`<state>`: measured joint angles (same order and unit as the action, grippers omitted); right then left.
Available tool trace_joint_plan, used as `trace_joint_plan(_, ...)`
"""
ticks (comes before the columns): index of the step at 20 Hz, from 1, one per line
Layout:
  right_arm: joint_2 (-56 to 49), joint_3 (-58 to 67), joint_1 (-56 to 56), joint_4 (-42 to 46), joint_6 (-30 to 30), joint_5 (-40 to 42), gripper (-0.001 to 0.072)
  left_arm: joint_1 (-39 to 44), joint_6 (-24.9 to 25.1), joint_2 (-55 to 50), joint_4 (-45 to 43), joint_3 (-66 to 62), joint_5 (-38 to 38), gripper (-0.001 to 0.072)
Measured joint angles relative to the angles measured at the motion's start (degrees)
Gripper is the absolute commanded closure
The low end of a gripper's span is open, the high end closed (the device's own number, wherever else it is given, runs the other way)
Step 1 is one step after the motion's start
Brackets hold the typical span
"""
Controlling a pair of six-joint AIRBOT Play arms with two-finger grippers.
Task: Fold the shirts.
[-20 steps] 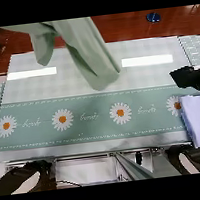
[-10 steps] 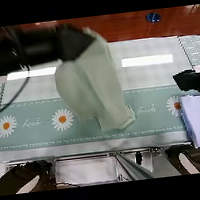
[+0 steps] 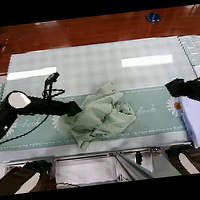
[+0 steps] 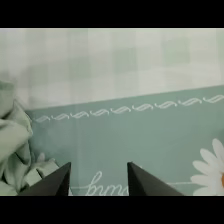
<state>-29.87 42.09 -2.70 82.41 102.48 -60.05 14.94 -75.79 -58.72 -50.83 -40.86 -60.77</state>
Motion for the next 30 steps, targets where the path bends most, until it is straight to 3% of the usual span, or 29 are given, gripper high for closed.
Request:
trace_joint_plan(3, -0.15, 2.45, 5.86, 5.62, 0.87, 1.6, 0.0304, -8.17, -0.37, 1.86, -4.2, -2.19, -6.03, 0.0199)
trace_joint_plan(6, -0.2, 2.69, 16.65, 11.34, 0.13, -4.04, 0.0304, -20.63, -0.11, 8.48, -8.28, -1.16, -9.44, 0.02)
trace_joint_plan(9, -0.2, -2.82, 25.2, 5.62, -4.13, -11.06, 0.0304, -28.35, -0.48, 13.53, -8.24, 6.73, -11.85, 0.0201)
trace_joint_plan(15, -0.2, -18.62, 29.88, -17.53, -13.27, -12.09, 0.0304, -25.22, 4.92, 13.86, -1.36, 17.79, -17.22, 0.0201)
trace_joint_plan(20, -0.2, -25.07, 30.49, -24.44, -15.63, -10.14, 0.0305, -20.79, 5.99, 8.24, 1.7, 19.39, -10.05, 0.0207)
trace_joint_plan(21, -0.2, -25.73, 30.53, -25.4, -15.91, -10.08, 0.0305, -19.74, 6.1, 6.8, 2.89, 19.52, -7.17, 0.0238)
trace_joint_plan(22, -0.2, -26.18, 30.32, -26.49, -16.2, -10.16, 0.0305, -18.67, 6.32, 5.46, 4.15, 19.58, -4.55, 0.0372)
trace_joint_plan(23, -0.2, -26.56, 29.79, -27.19, -16.52, -10.49, 0.0305, -17.49, 6.91, 4.09, 5.66, 19.63, -2.03, 0.0607)
trace_joint_plan(24, -0.2, -27.04, 28.65, -27.74, -16.63, -11.06, 0.0305, -16.41, 7.85, 2.89, 7.32, 19.69, -0.2, 0.0684)
trace_joint_plan(30, -2.03, -29.51, 14.32, -29.73, -11.43, -5.03, 0.0305, -12.79, 13.73, -0.63, 14.1, 19.58, 4.55, 0.0683)
